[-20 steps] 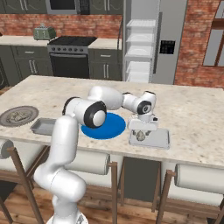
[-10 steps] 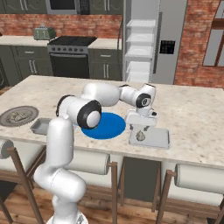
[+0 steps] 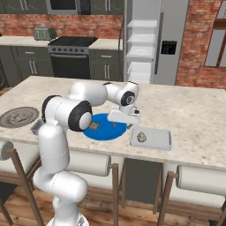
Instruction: Place two dumplings into each of the tupperware containers and then place the containers in the fridge.
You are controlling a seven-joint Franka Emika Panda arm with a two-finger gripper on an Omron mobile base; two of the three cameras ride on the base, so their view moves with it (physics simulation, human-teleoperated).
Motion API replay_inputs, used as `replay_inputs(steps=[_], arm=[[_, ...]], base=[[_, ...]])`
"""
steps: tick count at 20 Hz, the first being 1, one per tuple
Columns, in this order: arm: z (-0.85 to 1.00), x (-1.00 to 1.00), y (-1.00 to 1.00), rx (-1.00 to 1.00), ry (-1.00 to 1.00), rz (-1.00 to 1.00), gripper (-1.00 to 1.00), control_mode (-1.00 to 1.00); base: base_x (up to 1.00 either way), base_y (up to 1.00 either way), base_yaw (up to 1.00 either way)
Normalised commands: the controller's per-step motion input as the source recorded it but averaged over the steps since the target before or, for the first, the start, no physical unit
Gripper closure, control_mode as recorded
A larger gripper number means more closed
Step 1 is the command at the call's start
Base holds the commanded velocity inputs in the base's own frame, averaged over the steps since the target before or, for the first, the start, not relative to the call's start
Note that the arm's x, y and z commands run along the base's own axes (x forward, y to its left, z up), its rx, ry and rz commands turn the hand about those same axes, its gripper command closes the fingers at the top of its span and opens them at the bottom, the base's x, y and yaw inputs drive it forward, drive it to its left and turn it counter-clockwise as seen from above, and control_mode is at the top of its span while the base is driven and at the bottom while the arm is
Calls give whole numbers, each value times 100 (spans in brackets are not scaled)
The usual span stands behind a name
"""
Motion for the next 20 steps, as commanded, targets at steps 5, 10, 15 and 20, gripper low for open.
replay_inputs(steps=[5, 10, 15, 20], arm=[[3, 0, 100, 0, 0, 0, -100, -100], [0, 0, 94, -2, -3, 0, -100, -100], [0, 3, 56, -1, 0, 0, -100, -100], [-2, 5, 14, 0, 0, 0, -100, -100]], base=[[0, 0, 0], [0, 0, 0], [0, 0, 0], [0, 0, 0]])
